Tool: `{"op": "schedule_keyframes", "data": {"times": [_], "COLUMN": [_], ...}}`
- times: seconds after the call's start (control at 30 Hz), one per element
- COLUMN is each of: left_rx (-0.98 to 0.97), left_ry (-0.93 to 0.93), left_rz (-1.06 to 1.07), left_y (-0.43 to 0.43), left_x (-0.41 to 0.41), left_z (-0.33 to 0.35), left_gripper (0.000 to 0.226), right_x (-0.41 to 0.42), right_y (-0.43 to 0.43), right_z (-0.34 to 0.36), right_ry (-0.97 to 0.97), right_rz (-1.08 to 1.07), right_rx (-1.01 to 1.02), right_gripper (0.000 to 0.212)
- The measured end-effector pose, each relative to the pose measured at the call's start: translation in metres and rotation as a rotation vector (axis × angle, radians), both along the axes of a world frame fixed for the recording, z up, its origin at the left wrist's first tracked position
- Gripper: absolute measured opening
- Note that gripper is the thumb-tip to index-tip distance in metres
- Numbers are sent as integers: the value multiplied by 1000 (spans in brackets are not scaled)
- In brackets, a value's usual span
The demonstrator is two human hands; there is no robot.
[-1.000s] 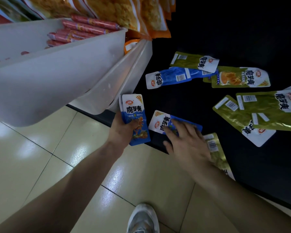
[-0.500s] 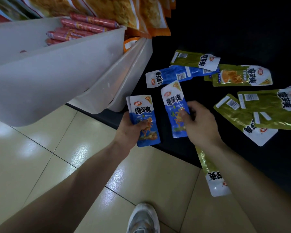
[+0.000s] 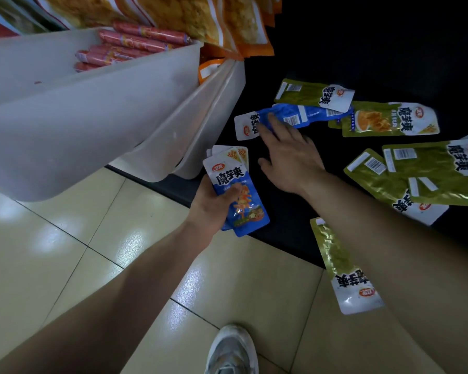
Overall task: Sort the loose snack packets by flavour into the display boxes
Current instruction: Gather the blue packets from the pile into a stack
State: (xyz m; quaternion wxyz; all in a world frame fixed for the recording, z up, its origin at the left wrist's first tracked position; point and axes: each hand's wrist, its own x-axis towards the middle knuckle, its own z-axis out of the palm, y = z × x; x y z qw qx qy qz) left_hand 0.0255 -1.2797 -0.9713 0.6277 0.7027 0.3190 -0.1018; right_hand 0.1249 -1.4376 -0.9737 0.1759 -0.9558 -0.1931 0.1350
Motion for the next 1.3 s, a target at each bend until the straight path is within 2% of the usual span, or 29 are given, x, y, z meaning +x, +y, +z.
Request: {"op": "schedule_keyframes", "data": {"times": [0.07,0.2,0.33,0.53,0.6,0.63,0.7,0.77,0.83,0.87,0.93,1.0,1.03,1.1,1.17,1.23,1.3], "left_rx": [13,35,52,44,61,65,79,88,84,85,71,50,50,58,61,73,75], "left_ry": [9,1,4,-8,-5,-4,-3,0,-7,-13,-17,-16,-13,-8,-10,-14,-14], "left_rz": [-14,-14,2,-8,-2,4,12,18,37,54,81,83,80,77,75,61,44], "left_y": [0,5,10,9,9,8,9,10,12,13,14,12,11,11,10,10,8], "left_x": [1,1,-2,-7,-7,-7,-6,-4,-3,-2,-2,-2,-3,-3,-3,-3,-2], "left_z": [-1,-6,-9,-10,-11,-11,-12,-13,-14,-14,-14,-12,-12,-11,-11,-11,-11], "left_gripper": [36,32,34,34,34,34,33,31,29,30,32,31,30,30,30,29,27], "right_x": [19,-1,-34,-31,-26,-26,-31,-44,-62,-69,-80,-81,-79,-70,-59,-53,-51], "right_y": [1,-6,-29,-51,-51,-51,-48,-44,-40,-39,-39,-43,-45,-46,-45,-44,-46], "right_z": [-7,-4,-10,-6,-2,-1,1,-1,-9,-14,-23,-29,-29,-24,-16,-12,-5], "right_ry": [30,-130,-172,10,47,15,-165,-355,-416,-400,-296,-238,-214,-137,-52,38,155], "right_rz": [76,100,72,-67,-149,-181,-181,-124,-49,-24,-13,-53,-78,-96,-94,-114,-219], "right_rx": [-142,-225,-159,-57,90,177,246,236,193,156,107,93,73,-17,-90,-8,282], "right_gripper": [79,80,63,83,73,62,43,40,34,27,37,38,43,66,73,59,34]}}
